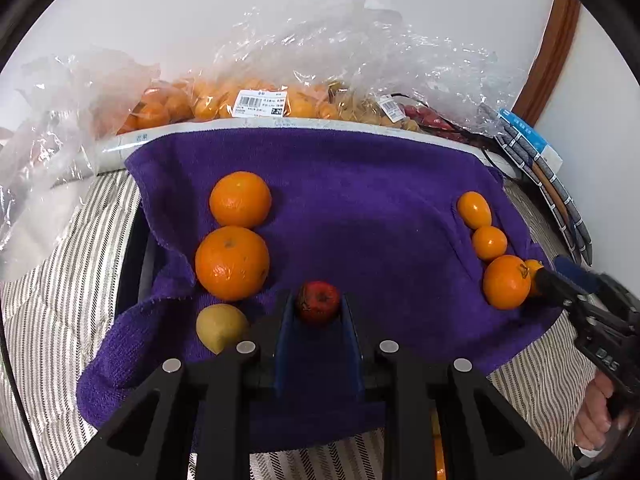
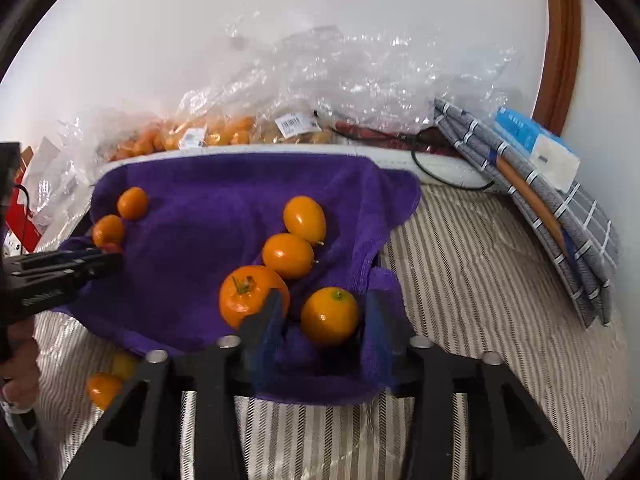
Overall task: Organize fruits
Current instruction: 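Lift both open tools away from the towel toward the remaining fruits, then grasp a greenish fruit with the left tool while the right tool grasps an orange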
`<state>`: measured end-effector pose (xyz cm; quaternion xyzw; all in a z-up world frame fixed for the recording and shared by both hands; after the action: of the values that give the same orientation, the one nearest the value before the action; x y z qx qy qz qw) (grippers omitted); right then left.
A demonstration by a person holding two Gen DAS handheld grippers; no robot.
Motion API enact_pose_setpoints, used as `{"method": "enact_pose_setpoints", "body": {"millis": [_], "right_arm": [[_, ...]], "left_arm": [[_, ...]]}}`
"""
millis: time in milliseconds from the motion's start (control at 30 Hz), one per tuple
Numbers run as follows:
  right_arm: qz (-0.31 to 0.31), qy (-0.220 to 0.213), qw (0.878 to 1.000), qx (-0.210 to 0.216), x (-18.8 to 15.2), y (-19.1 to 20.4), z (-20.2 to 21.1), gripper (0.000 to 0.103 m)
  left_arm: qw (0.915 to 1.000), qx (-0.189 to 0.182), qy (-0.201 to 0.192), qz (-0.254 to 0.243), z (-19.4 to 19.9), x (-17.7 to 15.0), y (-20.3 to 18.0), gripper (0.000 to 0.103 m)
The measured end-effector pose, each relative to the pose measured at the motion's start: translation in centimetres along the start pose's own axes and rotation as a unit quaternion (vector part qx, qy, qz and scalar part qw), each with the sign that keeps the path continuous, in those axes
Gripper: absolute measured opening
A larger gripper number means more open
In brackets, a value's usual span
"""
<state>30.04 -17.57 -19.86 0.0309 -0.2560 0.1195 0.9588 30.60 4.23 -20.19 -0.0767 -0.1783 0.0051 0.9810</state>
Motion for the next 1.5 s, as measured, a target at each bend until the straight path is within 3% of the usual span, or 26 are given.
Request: {"method": "enact_pose_setpoints", "body": {"millis": [33, 200, 333, 367, 700, 933, 1100, 1233, 1500], "right_arm": [[0.002, -0.01, 1.0, -0.008, -0.1, 0.2, 0.6, 0.058], [-0.002, -0.024, 1.0, -0.006, -0.6, 0.8, 3.2, 0.058], [0.001, -0.023, 1.0, 0.019, -1.5, 2.4, 4.9, 0.058], [0.005, -0.022, 1.0, 0.021, -1.8, 3.0, 5.2, 0.058], [0.054, 0.024, 0.995, 0.074, -5.2, 10.0, 3.7, 0.058], [0.082, 0.047, 0.993, 0.066, -7.0, 13.3, 1.3, 0.058], [0.076, 0.056, 0.993, 0.067, -7.1, 13.8, -0.1, 0.053], [0.076, 0.052, 0.994, 0.062, -7.0, 14.0, -0.6, 0.039], [0.064, 0.049, 0.994, 0.068, -7.7, 12.2, 0.3, 0.039]], "left_arm": [[1.0, 0.001, 0.005, 0.0, -0.1, 0.0, 0.0, 0.023], [0.9999, 0.005, 0.009, 0.002, 0.8, -0.2, -0.1, 0.027], [0.9997, -0.004, -0.022, 0.003, 3.7, -0.8, 0.1, 0.047], [0.9996, -0.002, -0.029, 0.003, 4.3, -1.0, 0.3, 0.047], [0.9979, 0.022, -0.049, 0.036, 8.5, -5.0, 5.4, 0.048], [0.9972, 0.03, -0.039, 0.056, 8.8, -8.0, 8.5, 0.048], [0.9973, 0.03, -0.027, 0.062, 7.8, -9.2, 9.2, 0.048], [0.9975, 0.028, -0.023, 0.061, 7.0, -9.7, 9.0, 0.047], [0.9985, 0.029, -0.008, 0.046, 5.5, -10.2, 6.6, 0.047]]}}
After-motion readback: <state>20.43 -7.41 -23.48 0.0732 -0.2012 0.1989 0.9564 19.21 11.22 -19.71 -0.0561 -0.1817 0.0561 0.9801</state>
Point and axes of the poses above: each gripper's, at about its wrist camera, not at the fingertips, and z roughly against the way its jaws point, y to its left, x to its top, the point moved 3 cm from there along -z, roughly the way its jaws point, and after that the axes turned 13 degrees about y, right-handed, at the moved point
